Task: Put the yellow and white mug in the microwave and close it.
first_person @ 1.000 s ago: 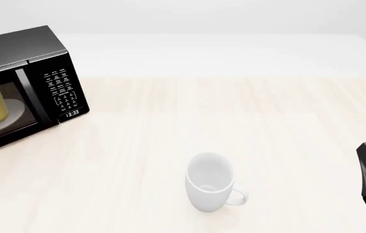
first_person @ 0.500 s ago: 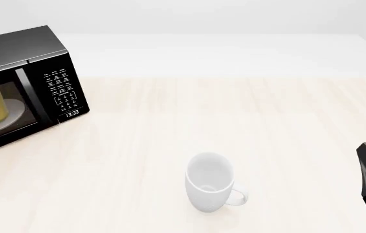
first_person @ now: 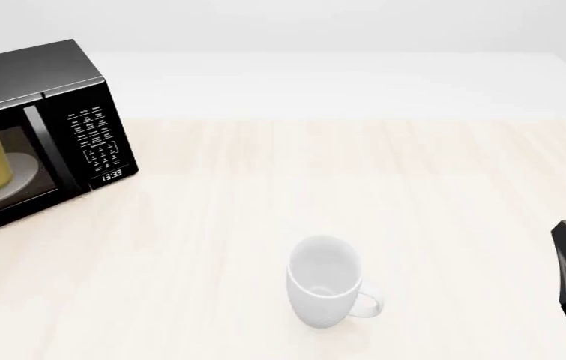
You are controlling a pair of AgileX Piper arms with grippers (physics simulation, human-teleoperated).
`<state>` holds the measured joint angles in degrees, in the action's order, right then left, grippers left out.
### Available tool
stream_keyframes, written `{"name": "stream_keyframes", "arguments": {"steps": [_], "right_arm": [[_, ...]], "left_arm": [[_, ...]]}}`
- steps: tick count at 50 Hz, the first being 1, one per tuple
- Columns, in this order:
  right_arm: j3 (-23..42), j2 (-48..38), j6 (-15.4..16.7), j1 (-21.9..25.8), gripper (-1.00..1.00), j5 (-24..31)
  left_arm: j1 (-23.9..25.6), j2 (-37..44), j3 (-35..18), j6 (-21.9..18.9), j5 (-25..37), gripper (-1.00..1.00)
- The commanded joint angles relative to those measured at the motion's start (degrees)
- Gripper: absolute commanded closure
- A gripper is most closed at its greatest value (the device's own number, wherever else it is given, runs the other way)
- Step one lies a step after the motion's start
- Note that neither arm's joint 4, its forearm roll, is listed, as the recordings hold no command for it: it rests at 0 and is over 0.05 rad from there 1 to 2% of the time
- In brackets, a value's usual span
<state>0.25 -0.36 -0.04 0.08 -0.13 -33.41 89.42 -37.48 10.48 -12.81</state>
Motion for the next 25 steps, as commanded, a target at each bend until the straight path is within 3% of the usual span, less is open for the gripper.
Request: {"name": "stream_keyframes", "arguments": {"steps": [1,25], "right_arm": [[0.0,0.0,0.0,0.0,-1.0,0.0],[0.0,0.0,0.0,0.0,-1.0,0.0]], "left_arm": [[0.4,-2.3,1.8,0.1,0.0,-1.0],[2.3,-10.3,3.0,1.2,2.3,-1.0]]}}
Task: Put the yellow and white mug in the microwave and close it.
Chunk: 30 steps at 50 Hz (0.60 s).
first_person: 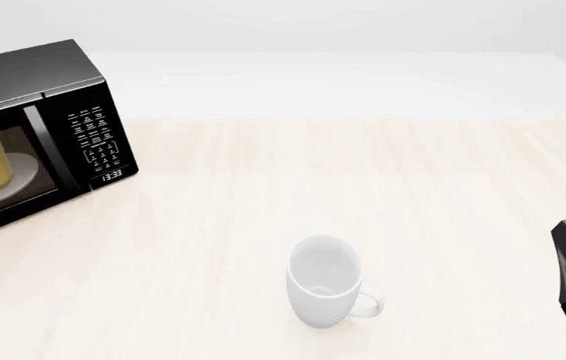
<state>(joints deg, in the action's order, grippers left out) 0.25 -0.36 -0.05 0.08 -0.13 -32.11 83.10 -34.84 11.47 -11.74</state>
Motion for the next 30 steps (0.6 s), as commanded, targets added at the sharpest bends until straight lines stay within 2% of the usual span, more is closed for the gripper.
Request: {"name": "stream_keyframes", "arguments": {"steps": [1,30], "right_arm": [[0.0,0.0,0.0,0.0,-1.0,0.0],[0.0,0.0,0.0,0.0,-1.0,0.0]], "left_arm": [[1.0,-4.6,0.4,0.2,1.4,-1.0],[1.7,-12.9,3.0,-0.3,4.8,-1.0]]}}
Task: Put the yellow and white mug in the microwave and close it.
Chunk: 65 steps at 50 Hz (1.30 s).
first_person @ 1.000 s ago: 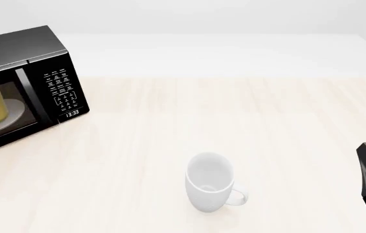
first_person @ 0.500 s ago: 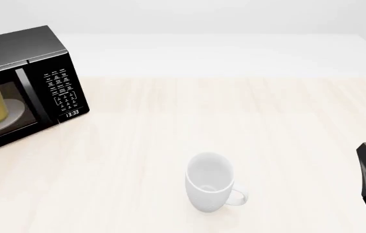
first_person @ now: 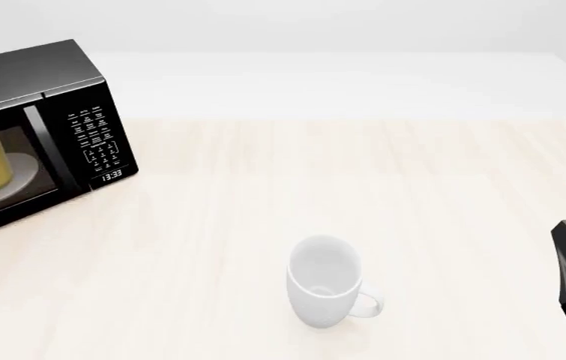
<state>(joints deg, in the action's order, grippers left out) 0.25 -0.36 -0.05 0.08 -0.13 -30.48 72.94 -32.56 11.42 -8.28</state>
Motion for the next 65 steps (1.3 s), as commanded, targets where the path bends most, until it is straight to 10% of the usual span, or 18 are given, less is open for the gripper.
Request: {"name": "stream_keyframes", "arguments": {"steps": [1,65], "right_arm": [[0.0,0.0,0.0,0.0,-1.0,0.0],[0.0,0.0,0.0,0.0,-1.0,0.0]], "left_arm": [[0.0,-2.9,0.8,-0.3,1.4,-1.0],[2.6,-24.9,0.0,1.1,17.7,-1.0]]}}
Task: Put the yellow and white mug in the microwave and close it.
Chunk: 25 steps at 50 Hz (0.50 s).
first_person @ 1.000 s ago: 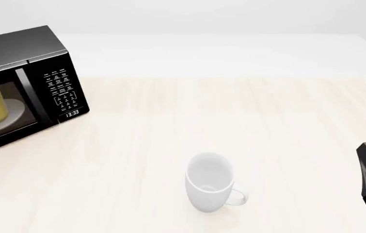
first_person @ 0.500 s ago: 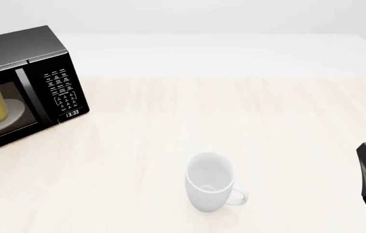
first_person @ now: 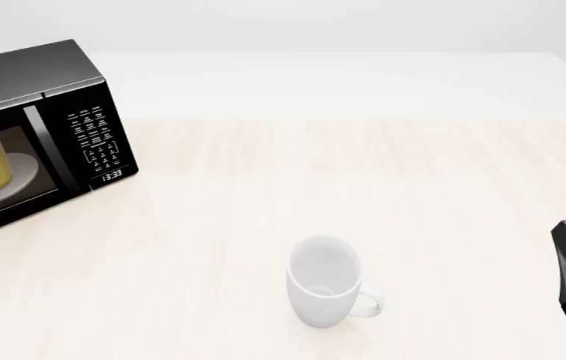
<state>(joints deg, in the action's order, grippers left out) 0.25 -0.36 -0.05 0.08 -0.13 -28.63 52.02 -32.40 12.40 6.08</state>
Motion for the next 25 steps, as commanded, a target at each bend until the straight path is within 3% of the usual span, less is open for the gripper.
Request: {"name": "stream_keyframes", "arguments": {"steps": [1,19,25], "right_arm": [[0.0,0.0,0.0,0.0,-1.0,0.0],[0.0,0.0,0.0,0.0,-1.0,0.0],[0.0,0.0,0.0,0.0,-1.0,0.0]], "left_arm": [[0.8,-4.3,-0.1,0.0,3.5,-1.0],[1.8,-11.1,-0.9,0.9,9.5,-1.0],[1.8,-12.7,1.2,0.5,10.1,-1.0]]}}
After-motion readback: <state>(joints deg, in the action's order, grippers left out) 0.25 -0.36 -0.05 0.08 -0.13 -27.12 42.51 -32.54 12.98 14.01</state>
